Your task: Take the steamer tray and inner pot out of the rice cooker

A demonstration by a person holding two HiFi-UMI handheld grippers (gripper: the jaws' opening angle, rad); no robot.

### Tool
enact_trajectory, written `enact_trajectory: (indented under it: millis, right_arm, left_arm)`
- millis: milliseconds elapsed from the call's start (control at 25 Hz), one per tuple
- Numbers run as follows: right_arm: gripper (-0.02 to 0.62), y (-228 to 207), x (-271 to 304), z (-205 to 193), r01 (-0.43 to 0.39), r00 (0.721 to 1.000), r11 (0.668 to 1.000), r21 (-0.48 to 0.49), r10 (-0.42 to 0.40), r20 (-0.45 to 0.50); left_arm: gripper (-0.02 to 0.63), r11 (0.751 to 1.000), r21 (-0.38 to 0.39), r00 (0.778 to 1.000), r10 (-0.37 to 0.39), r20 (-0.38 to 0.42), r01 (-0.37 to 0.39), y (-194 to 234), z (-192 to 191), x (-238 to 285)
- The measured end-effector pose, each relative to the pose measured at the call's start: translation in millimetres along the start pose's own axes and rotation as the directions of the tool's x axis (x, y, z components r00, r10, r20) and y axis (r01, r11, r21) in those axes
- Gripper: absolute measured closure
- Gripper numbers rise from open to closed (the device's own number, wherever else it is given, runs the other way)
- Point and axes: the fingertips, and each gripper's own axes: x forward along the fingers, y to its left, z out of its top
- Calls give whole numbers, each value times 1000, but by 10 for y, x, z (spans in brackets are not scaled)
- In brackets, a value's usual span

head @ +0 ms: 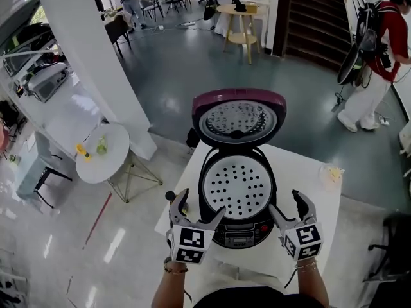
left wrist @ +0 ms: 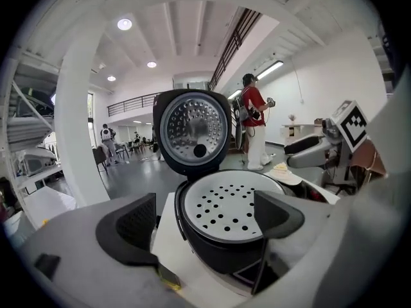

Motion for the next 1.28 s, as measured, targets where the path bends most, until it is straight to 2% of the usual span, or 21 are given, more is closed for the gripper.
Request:
enact_trajectory:
  millis: [160,240,400,480,640,720,840,960,1040,1160,1280]
  right_arm:
    - [270,-38,320,-16,-19,997,999,-41,16,-78]
    - [270,-66,501,-71,-30,987,997,-71,18,-158]
    - [270,-90,842,-261,-56,936,970,-236,-31,-350]
    - [272,-110,996,-335,-63,912,954,-293,-64,-405]
    - [273,-123,1251,-485,-82,872,947,-312,-84,-483]
    - [273,-139,1338,-545,-92,859,938,-335,-96,-503]
    - [283,-154,1418,-578,-103,852,928,-358,-104,-513]
    - [362,-127,1455,-575,-116,855,924,-364,-94,-510]
    - [365,-123,1462,-571,-116,859,919,-378,-99,-503]
    - [371,-101,1453,-536,-110,869,915,-389,-102,-485]
    - [398,-90,1420,-459,-103,883,919,-381,-92,-461]
  left_arm:
    - [137,999,29,992,23,-121,-20,99,-131,260]
    - [137,997,78,986,32,-163,-20,119,-172,402]
    - [137,973,227,965,86,-249,-29,176,-304,674]
    - [138,971,238,954,83,-287,-14,194,-354,804]
    - [141,977,214,935,53,-350,25,200,-446,1025]
    - [154,972,234,919,76,-386,17,244,-510,1112]
    - [206,962,273,893,119,-435,5,331,-636,1219]
    - [263,978,207,891,76,-448,21,323,-703,1268]
    - [298,986,167,887,63,-458,16,318,-715,1276]
    - [411,985,167,875,115,-471,-40,399,-699,1268]
    - [425,980,192,869,133,-477,-45,422,-675,1263]
